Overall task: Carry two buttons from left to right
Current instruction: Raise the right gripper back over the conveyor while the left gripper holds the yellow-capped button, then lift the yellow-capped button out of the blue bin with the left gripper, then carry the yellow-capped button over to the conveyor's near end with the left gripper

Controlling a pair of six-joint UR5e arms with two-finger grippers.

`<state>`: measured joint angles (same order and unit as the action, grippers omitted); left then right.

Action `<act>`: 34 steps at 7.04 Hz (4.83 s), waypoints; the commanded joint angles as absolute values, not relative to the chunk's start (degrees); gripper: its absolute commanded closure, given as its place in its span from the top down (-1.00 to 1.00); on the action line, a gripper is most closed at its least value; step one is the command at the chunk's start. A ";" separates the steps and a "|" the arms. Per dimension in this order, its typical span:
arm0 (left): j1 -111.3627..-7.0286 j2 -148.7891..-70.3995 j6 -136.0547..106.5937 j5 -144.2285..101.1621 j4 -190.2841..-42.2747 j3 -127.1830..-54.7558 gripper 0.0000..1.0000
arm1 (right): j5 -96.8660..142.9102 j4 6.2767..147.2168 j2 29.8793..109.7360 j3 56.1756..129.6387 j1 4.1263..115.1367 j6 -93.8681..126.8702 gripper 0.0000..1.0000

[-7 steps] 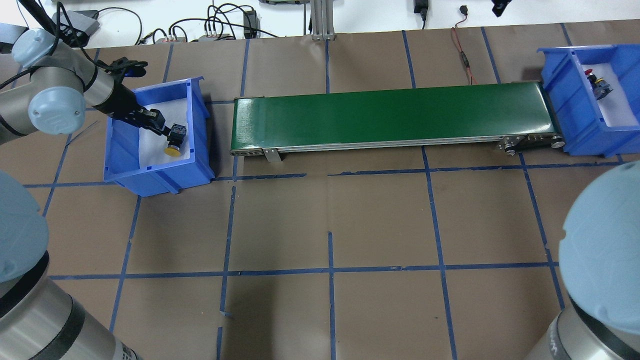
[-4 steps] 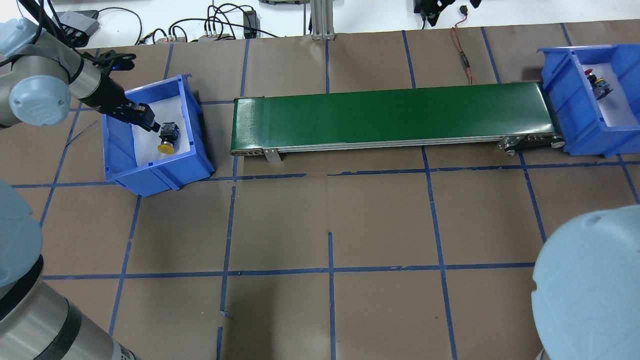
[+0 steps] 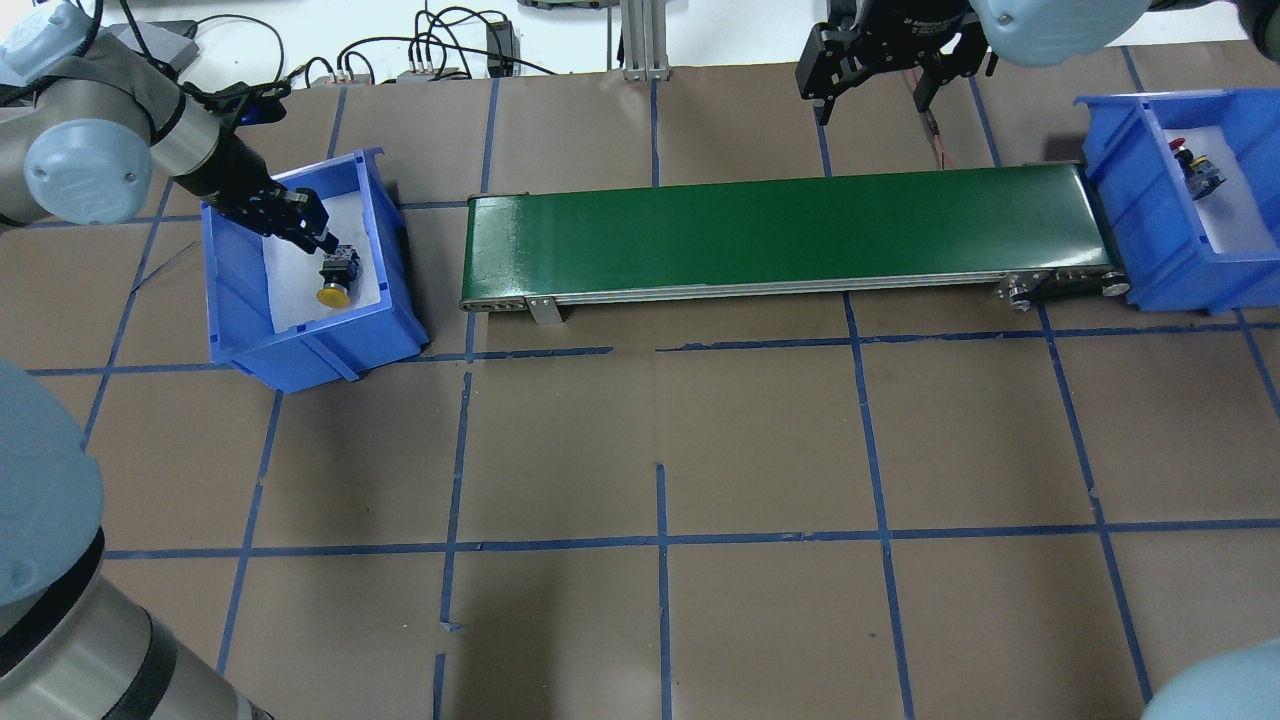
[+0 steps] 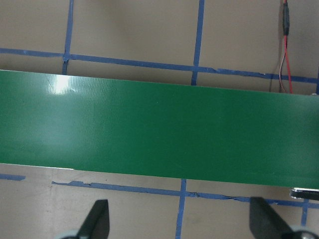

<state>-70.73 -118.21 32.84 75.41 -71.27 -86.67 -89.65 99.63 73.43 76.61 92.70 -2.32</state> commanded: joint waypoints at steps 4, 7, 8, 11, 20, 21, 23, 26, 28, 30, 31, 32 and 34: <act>-71.54 -119.53 28.13 84.15 -65.14 -87.63 0.49 | -92.81 94.92 73.83 77.60 92.02 -0.53 1.00; -71.89 -121.64 25.93 84.29 -64.69 -87.45 0.47 | -92.29 94.75 73.83 77.87 92.11 -0.44 1.00; -72.33 -121.55 25.23 84.03 -64.69 -87.28 0.47 | -92.29 95.27 73.83 78.57 92.02 -0.44 1.00; -72.42 -121.73 24.70 82.97 -64.78 -87.45 0.47 | -92.55 95.71 73.83 79.01 92.02 -0.53 1.00; -73.13 -120.77 24.61 83.94 -65.21 -83.52 -0.56 | -92.81 95.71 73.92 79.10 91.93 -0.62 1.00; -72.86 -121.20 24.61 83.94 -66.08 -81.41 -0.56 | -92.81 95.71 73.92 79.10 91.93 -0.62 1.00; -73.04 -121.38 24.17 83.85 -67.06 -79.20 -0.56 | -92.81 95.71 73.92 79.10 91.93 -0.70 1.00; -73.47 -122.17 24.08 83.58 -67.06 -76.65 -0.56 | -92.90 95.71 73.92 79.10 91.85 -0.79 1.00; -74.18 -123.04 24.00 82.88 -66.97 -76.64 -0.56 | -92.81 95.71 73.92 79.10 91.85 -0.97 1.00; -74.62 -123.31 22.59 82.88 -66.62 -76.64 -0.56 | -92.81 95.71 73.92 79.10 91.58 -1.05 1.00; -75.05 -123.31 22.59 82.88 -66.62 -76.64 -0.56 | -92.90 95.71 73.92 79.10 91.58 -1.14 1.00; -76.19 -123.31 22.50 83.23 -66.45 -76.55 -0.56 | -92.90 95.71 73.92 79.10 91.58 -1.14 1.00; -75.42 -121.65 22.94 83.67 -67.05 -76.38 -0.56 | -92.81 95.71 73.92 79.10 91.50 -1.14 1.00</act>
<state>-75.75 -122.77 22.70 83.38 -66.63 -76.48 -92.88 95.71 73.92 79.10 91.56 -1.14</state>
